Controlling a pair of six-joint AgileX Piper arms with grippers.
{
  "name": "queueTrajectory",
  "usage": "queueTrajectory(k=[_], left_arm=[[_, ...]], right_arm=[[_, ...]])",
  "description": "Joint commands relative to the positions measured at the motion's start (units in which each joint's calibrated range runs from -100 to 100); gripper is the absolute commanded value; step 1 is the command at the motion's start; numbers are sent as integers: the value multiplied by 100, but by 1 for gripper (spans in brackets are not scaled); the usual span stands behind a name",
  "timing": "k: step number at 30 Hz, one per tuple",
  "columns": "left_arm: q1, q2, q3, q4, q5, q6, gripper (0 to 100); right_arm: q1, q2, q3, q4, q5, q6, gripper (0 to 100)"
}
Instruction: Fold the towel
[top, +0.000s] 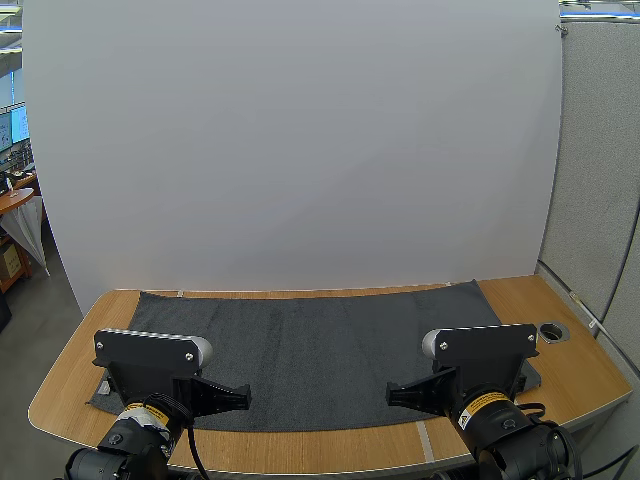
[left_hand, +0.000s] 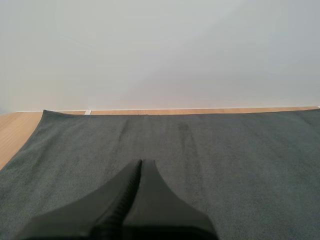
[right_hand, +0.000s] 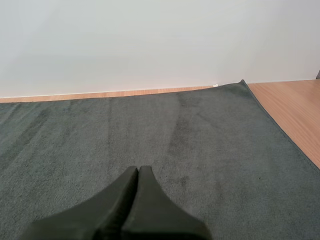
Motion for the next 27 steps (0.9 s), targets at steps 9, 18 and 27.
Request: queueTrajectory(k=[9, 18, 27], left_arm=[[-17, -19, 6, -96, -66, -13, 0], [-17, -19, 6, -96, -66, -13, 0], [-17, -19, 6, -96, -66, -13, 0]], right_arm=[[-16, -37, 0, -9, 2, 51, 0], [-16, -37, 0, -9, -44, 51, 0], [-16, -37, -6, -273, -480, 51, 0]])
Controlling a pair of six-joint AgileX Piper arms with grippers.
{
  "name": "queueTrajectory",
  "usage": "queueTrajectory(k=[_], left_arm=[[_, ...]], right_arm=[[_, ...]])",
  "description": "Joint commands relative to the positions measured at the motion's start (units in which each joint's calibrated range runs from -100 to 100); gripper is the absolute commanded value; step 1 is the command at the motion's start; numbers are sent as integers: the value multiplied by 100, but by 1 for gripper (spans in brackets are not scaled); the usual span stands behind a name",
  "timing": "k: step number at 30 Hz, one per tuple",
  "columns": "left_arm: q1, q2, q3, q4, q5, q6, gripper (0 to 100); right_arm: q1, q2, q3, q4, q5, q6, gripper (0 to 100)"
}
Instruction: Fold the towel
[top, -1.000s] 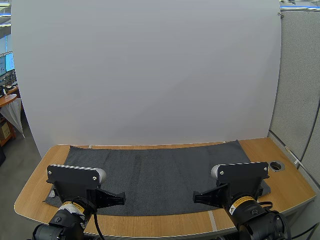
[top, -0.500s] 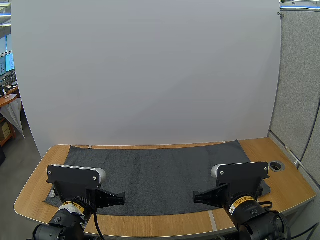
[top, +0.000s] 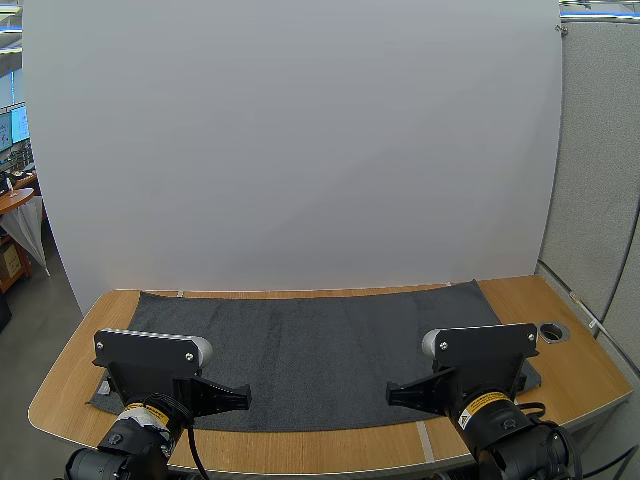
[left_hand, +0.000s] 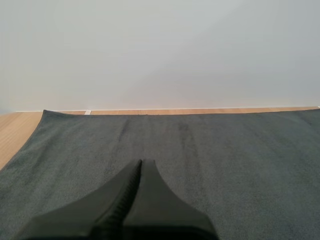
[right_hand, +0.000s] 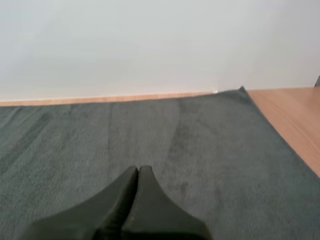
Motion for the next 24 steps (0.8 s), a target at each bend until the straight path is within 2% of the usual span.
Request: queueTrajectory(k=[1, 10, 16, 24], left_arm=[[-17, -19, 6, -96, -66, -13, 0], [-17, -19, 6, -96, -66, -13, 0], [-17, -19, 6, -96, -66, -13, 0], [-17, -19, 6, -96, -66, -13, 0]], right_arm=[[-16, -37, -148, -132, 17, 51, 0], [-16, -37, -2139, -132, 1721, 51, 0], [-16, -37, -3293, -191, 2341, 51, 0], [-16, -37, -3968, -313, 2439, 51, 0]])
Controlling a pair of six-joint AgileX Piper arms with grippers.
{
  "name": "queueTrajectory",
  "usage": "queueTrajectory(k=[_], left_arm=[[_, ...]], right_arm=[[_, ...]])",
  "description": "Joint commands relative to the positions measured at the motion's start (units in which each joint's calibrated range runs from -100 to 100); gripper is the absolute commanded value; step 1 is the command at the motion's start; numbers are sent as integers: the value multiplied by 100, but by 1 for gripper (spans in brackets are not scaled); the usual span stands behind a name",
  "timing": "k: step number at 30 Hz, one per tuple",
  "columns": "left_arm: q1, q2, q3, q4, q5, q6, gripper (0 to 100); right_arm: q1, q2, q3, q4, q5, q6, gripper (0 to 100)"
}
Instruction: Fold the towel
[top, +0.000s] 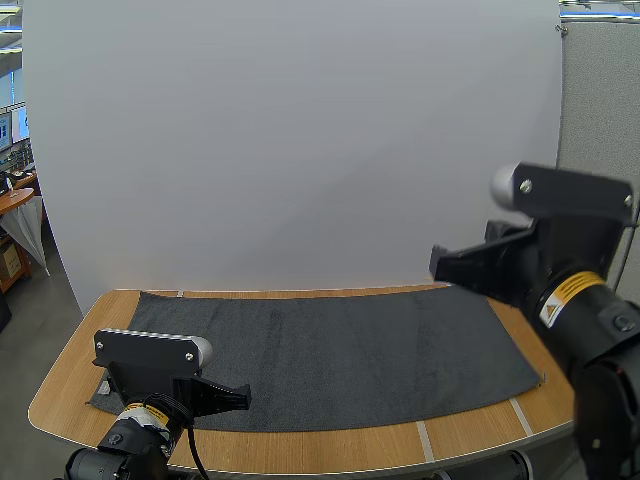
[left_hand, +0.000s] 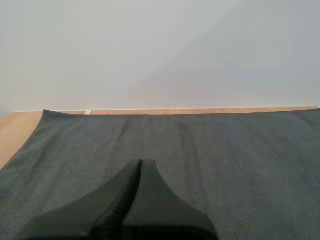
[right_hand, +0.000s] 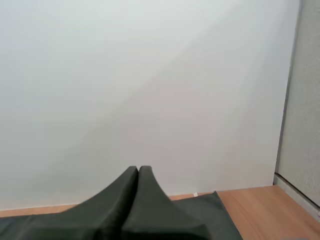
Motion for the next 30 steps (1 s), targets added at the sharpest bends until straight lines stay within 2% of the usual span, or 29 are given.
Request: queueTrajectory(k=[1, 8, 14, 23, 24, 26, 28, 29, 30], left_arm=[[-17, -19, 6, -96, -66, -13, 0], [-17, -19, 6, -96, -66, -13, 0], [-17, -19, 6, -96, -66, -13, 0], [-17, -19, 6, -96, -118, -13, 0], [-17, -19, 6, -96, -118, -13, 0], [-17, -19, 6, -96, -118, -13, 0], [-17, -19, 6, -96, -118, -13, 0], [-17, -19, 6, -96, -118, -13, 0], [-17, -19, 6, -96, -118, -13, 0]], right_arm=[[-16, 0, -170, -159, 28, 20, 0], [-16, 238, -249, -270, -114, 20, 0], [-16, 1569, -735, -571, -114, 20, 0], [-16, 3560, -2232, -762, 630, 20, 2], [-16, 3690, -2319, -790, 685, 20, 10], [-16, 3958, -2437, -877, 695, 20, 34], [-16, 4129, -2466, -1002, 655, 20, 63], [-16, 4221, -2466, -1116, 637, 20, 85], [-16, 4254, -2466, -1232, 636, 20, 95]])
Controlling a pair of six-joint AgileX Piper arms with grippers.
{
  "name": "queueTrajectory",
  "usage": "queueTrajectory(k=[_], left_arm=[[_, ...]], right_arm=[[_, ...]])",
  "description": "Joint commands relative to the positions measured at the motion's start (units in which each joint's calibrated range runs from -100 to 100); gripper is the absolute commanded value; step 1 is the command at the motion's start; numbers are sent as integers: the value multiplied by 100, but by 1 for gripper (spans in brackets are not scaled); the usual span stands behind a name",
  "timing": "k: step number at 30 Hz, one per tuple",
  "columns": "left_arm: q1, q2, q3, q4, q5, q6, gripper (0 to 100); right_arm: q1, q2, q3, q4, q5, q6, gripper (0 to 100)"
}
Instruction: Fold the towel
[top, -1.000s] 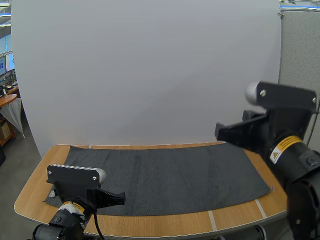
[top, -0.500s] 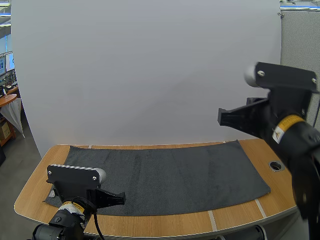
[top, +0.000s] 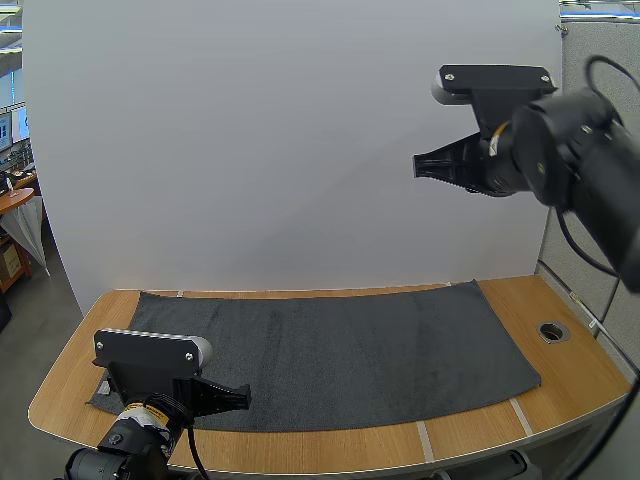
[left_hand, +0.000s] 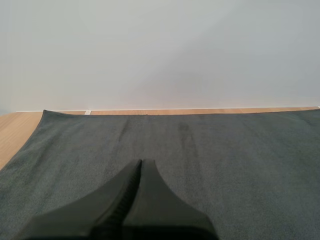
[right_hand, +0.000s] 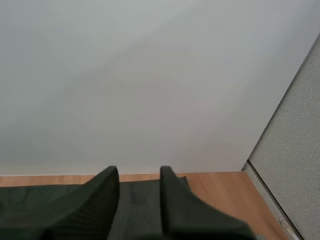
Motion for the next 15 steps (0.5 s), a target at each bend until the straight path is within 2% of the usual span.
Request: queueTrajectory(k=[1, 3, 5, 10, 15], left_arm=[[-17, -19, 6, -96, -134, -13, 0], [-17, -19, 6, -96, -134, -13, 0], [-17, -19, 6, -96, -134, -13, 0], [-17, -19, 6, -96, -134, -13, 0], [-17, -19, 6, -96, -134, -13, 0]], right_arm=[[-16, 171, -59, -476, -47, 11, 100], [-78, 293, -59, -905, -291, 11, 100], [-272, 453, -59, -925, -697, 26, 100], [-1059, 1225, -59, -466, -1784, 38, 100], [-1602, 2311, -76, -223, -2418, -21, 100]])
